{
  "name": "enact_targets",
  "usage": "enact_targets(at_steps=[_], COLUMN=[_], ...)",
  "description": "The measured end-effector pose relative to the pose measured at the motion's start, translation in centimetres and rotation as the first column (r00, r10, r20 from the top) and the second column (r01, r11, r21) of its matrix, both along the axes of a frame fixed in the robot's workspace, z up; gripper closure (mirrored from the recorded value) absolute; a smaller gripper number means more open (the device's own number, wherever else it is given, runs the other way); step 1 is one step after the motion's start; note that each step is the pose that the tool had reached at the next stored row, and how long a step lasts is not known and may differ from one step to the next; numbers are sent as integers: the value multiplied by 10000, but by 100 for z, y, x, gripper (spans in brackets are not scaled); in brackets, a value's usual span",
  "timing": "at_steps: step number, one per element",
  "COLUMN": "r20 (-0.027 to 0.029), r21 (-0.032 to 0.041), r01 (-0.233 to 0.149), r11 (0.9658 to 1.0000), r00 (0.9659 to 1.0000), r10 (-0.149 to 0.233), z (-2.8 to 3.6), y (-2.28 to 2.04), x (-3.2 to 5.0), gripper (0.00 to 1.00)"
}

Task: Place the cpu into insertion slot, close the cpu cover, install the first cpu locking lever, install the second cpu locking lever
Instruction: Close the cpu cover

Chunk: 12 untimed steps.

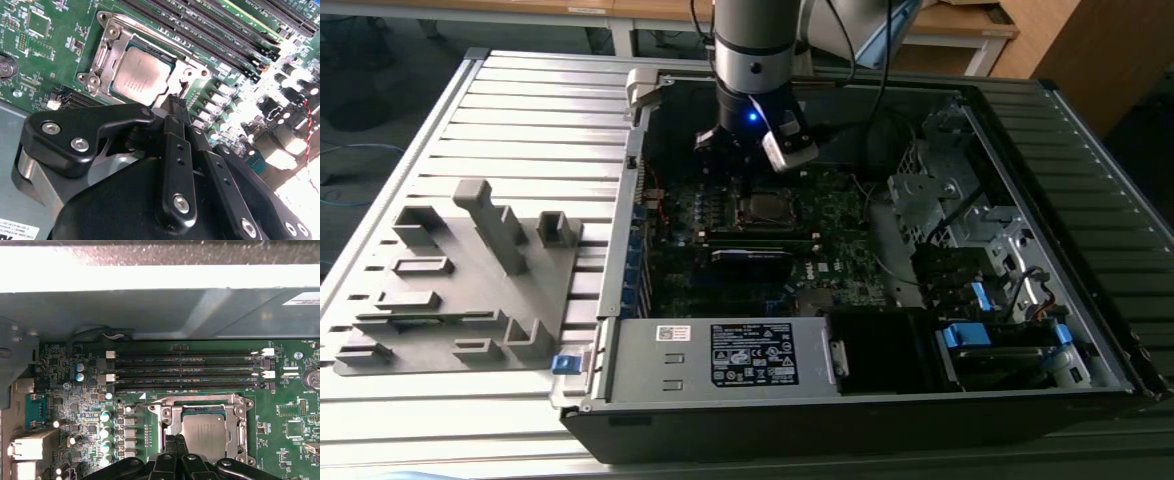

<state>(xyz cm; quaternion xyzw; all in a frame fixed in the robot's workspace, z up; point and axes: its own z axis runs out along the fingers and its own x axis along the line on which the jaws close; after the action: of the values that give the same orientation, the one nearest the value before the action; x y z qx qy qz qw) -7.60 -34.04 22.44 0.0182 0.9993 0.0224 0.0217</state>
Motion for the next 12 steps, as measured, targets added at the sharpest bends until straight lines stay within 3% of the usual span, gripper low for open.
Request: enact_targets(at_steps=[5,6,7,12], r20=[-1,-1,-1,-1], r21=[-1,-1,-1,-1], r01=[0,1,1,1], r11=[10000,10000,10000,10000], r00=[10000,10000,10000,10000], r10=[0,-1,-1,-1], z=[0,-2,-2,-2], y=[0,0,0,0], x=[44,185,206,223], gripper=[89,89,89,89])
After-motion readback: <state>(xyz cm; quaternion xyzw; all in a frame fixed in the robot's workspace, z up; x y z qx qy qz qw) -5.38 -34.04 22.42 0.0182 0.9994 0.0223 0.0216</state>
